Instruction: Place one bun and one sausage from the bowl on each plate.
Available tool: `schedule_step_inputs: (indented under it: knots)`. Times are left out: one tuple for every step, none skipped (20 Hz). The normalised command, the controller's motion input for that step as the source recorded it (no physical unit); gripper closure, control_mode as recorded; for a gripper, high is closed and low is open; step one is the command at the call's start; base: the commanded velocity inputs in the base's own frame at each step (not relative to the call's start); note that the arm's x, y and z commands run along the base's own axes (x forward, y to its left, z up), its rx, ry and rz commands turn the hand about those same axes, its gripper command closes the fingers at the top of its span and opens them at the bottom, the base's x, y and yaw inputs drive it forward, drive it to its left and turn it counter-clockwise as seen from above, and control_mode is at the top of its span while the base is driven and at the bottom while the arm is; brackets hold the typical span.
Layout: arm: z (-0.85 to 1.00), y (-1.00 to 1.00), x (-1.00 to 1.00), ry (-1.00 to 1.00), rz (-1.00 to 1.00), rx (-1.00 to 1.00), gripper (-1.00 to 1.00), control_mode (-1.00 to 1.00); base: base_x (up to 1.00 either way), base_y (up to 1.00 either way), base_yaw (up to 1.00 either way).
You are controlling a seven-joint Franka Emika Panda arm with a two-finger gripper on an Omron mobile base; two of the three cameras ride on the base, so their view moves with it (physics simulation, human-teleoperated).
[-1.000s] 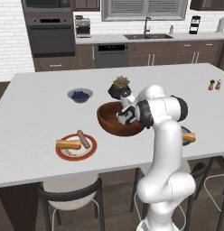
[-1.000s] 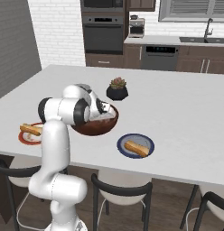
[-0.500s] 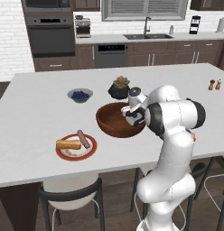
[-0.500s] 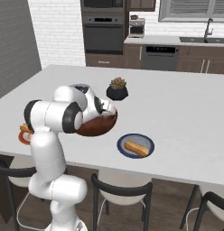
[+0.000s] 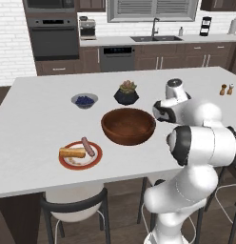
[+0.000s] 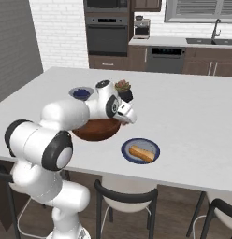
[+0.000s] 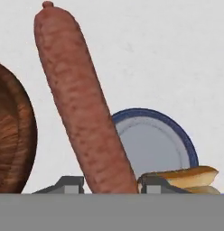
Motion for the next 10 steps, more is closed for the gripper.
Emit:
schedule_step_inputs:
  knots:
    - [0.49, -0.78, -0.02, 0.28, -0.79, 0.35, 1.0, -1.0, 0.0, 0.0, 0.0]
    - [0.0, -0.73, 0.0, 0.27, -0.83, 0.31, 1.0, -1.0, 0.0, 0.0, 0.0]
    - [-0.34, -0.51, 0.0, 0.27, -0.88, 0.3, 1.0, -1.0, 0.0, 0.0, 0.0]
    - [-0.48, -0.48, 0.0, 0.24, -0.89, 0.3, 1.0, -1.0, 0.0, 0.0, 0.0]
    - [-0.68, -0.35, -0.01, 0.23, -0.91, 0.31, 1.0, -1.0, 0.0, 0.0, 0.0]
    - [-0.76, -0.23, -0.04, 0.27, -0.91, 0.29, 1.0, -1.0, 0.0, 0.0, 0.0]
    - [-0.86, -0.04, -0.03, 0.26, -0.92, 0.26, 1.0, -1.0, 0.0, 0.0, 0.0]
    - [-1.0, 0.0, 0.0, 0.2, -0.94, 0.25, 1.0, -1.0, 0.0, 0.0, 0.0]
    - [-1.0, 0.04, 0.0, 0.07, -0.95, 0.27, 1.0, -1.0, 0.0, 0.0, 0.0]
    - [-1.0, 0.24, 0.0, 0.0, -0.87, 0.29, 1.0, -1.0, 0.0, 0.0, 0.0]
